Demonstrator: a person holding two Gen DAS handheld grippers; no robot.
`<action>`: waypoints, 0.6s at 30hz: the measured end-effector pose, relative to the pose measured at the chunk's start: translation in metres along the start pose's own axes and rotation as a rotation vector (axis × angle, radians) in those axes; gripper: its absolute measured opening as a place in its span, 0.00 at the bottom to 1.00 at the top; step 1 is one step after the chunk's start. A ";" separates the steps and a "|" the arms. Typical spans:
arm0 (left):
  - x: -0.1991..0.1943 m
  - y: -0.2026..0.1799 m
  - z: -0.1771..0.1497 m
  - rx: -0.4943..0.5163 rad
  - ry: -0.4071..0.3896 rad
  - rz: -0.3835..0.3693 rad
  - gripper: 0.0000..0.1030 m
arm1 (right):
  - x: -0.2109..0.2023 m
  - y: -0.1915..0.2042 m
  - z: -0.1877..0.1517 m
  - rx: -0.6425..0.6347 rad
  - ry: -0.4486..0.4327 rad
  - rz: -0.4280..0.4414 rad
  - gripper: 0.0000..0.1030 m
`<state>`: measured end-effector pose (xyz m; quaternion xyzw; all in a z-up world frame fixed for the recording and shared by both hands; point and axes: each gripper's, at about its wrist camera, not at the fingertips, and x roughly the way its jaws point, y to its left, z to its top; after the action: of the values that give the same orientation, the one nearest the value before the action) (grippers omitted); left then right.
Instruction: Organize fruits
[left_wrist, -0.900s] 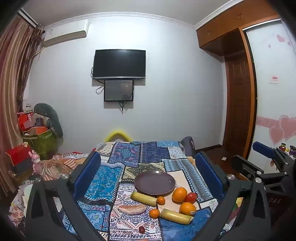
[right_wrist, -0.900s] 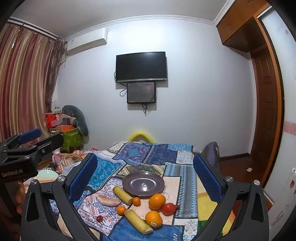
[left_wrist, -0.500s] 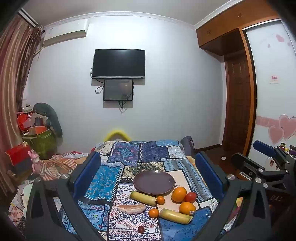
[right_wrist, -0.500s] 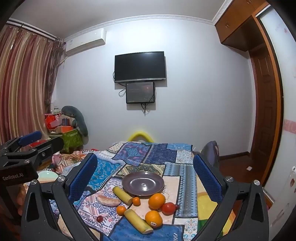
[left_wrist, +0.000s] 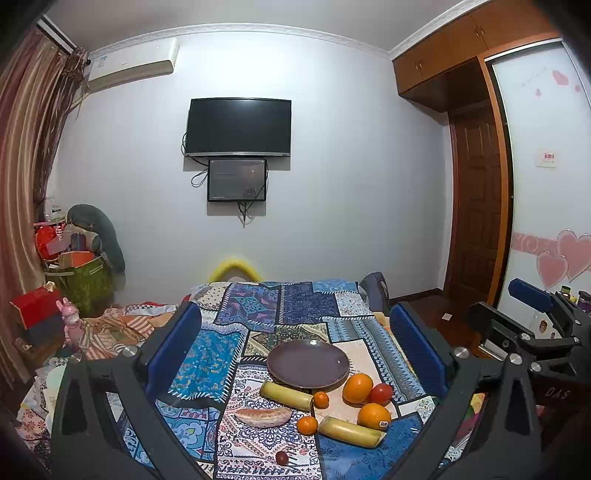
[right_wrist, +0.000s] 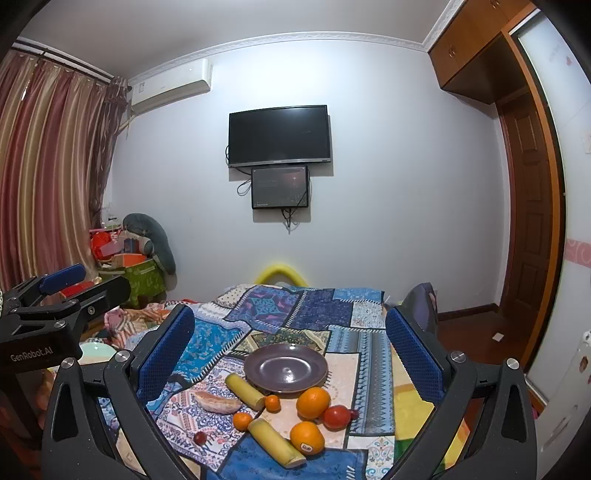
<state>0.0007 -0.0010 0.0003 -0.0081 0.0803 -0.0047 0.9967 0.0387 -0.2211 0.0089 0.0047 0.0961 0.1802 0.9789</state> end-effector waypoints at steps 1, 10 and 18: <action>0.001 0.001 0.000 -0.001 0.000 0.001 1.00 | 0.000 0.000 0.000 0.000 0.000 0.001 1.00; 0.002 0.001 -0.002 -0.001 0.000 0.001 1.00 | 0.000 -0.001 0.000 0.001 0.000 0.001 1.00; 0.002 0.002 -0.002 0.000 0.003 -0.001 1.00 | -0.001 0.000 0.001 0.003 0.000 0.000 1.00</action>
<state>0.0028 0.0004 -0.0023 -0.0079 0.0817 -0.0051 0.9966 0.0383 -0.2216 0.0104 0.0060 0.0964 0.1802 0.9789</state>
